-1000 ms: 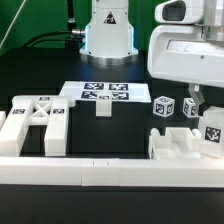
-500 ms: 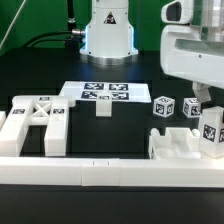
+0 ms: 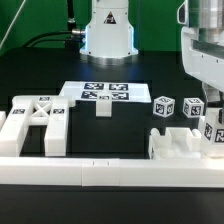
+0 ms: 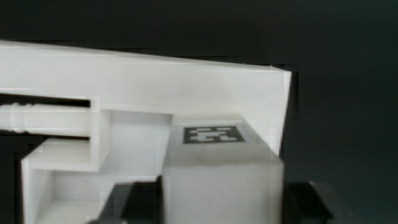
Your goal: Assemble chair
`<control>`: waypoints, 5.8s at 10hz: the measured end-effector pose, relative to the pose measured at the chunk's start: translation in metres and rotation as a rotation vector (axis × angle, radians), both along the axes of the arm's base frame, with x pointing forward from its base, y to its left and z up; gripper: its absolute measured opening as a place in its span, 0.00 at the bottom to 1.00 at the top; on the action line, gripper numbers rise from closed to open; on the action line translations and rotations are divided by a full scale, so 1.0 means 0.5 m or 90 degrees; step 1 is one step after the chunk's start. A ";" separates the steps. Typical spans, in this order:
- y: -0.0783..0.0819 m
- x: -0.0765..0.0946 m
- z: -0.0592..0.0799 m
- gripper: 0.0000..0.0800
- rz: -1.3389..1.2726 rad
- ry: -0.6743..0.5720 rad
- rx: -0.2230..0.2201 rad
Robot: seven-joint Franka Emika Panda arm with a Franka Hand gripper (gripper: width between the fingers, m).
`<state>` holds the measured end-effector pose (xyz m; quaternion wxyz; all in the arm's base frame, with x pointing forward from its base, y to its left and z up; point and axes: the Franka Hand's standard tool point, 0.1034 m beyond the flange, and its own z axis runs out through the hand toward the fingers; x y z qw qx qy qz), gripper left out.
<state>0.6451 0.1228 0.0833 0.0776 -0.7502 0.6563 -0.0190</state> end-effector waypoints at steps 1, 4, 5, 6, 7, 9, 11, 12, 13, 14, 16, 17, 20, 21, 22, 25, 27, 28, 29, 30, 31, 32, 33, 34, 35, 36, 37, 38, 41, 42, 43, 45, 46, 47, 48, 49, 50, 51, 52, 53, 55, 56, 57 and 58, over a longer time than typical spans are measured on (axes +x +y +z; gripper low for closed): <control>0.000 -0.001 -0.001 0.47 0.029 0.000 -0.004; -0.001 -0.001 0.000 0.78 0.153 -0.002 -0.019; -0.001 -0.001 0.000 0.81 0.195 -0.006 -0.025; -0.001 -0.001 -0.001 0.81 0.246 -0.010 -0.031; -0.001 -0.001 -0.001 0.81 0.291 -0.014 -0.036; -0.003 -0.002 -0.001 0.81 0.409 -0.018 -0.054; -0.005 0.001 0.000 0.81 0.565 -0.025 -0.079; -0.007 0.006 0.002 0.81 0.633 -0.028 -0.091; -0.006 0.010 0.004 0.81 0.686 -0.030 -0.099; -0.005 0.012 0.005 0.81 0.756 -0.032 -0.116; -0.008 0.012 0.003 0.81 0.861 -0.021 -0.131; -0.005 0.012 0.003 0.81 0.901 -0.018 -0.145; -0.005 0.012 0.000 0.66 0.941 -0.020 -0.151; -0.005 0.012 0.000 0.66 0.941 -0.020 -0.151; -0.005 0.012 0.000 0.49 0.941 -0.020 -0.151; -0.005 0.012 0.000 0.36 0.931 -0.020 -0.150; -0.009 0.013 -0.001 0.36 0.775 -0.021 -0.129; -0.010 0.012 -0.001 0.36 0.731 -0.022 -0.124; -0.013 0.013 -0.001 0.36 0.657 -0.025 -0.115; -0.015 0.011 -0.002 0.36 0.596 -0.028 -0.106; -0.015 0.010 -0.002 0.36 0.517 -0.022 -0.098; -0.016 0.010 -0.002 0.36 0.438 -0.017 -0.090; -0.017 0.009 -0.002 0.36 0.373 -0.012 -0.083; -0.015 0.008 -0.003 0.36 0.314 -0.006 -0.076; -0.012 0.007 -0.004 0.36 0.264 0.001 -0.069; -0.010 0.006 -0.004 0.36 0.210 0.006 -0.062; -0.008 0.006 -0.004 0.36 0.161 0.013 -0.054; -0.009 0.006 -0.004 0.36 0.131 0.016 -0.048; -0.010 0.005 -0.005 0.53 0.098 0.018 -0.041; -0.010 0.005 -0.006 0.69 0.124 0.017 -0.044; -0.010 0.005 -0.007 0.69 0.145 0.016 -0.047; -0.011 0.003 -0.009 0.81 0.273 0.010 -0.061; -0.009 0.003 -0.010 0.81 0.317 0.007 -0.065; -0.007 0.002 -0.012 0.81 0.364 0.003 -0.070; -0.009 0.002 -0.012 0.81 0.403 0.000 -0.074; -0.009 0.002 -0.012 0.81 0.457 -0.003 -0.080; -0.010 0.003 -0.012 0.81 0.509 -0.007 -0.085; -0.012 0.003 -0.010 0.81 0.576 -0.008 -0.091; -0.013 0.007 -0.005 0.81 0.640 -0.009 -0.098; -0.012 0.009 -0.003 0.81 0.720 -0.011 -0.116; -0.011 0.010 -0.001 0.81 0.842 -0.009 -0.141; -0.013 0.011 0.002 0.81 0.885 -0.007 -0.143; -0.014 0.013 0.003 0.81 0.943 -0.007 -0.153; -0.014 0.013 0.003 0.81 0.981 -0.008 -0.158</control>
Offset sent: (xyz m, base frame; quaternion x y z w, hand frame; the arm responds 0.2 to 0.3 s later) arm 0.0000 0.0000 0.0000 0.0000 0.0000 -0.1938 0.9810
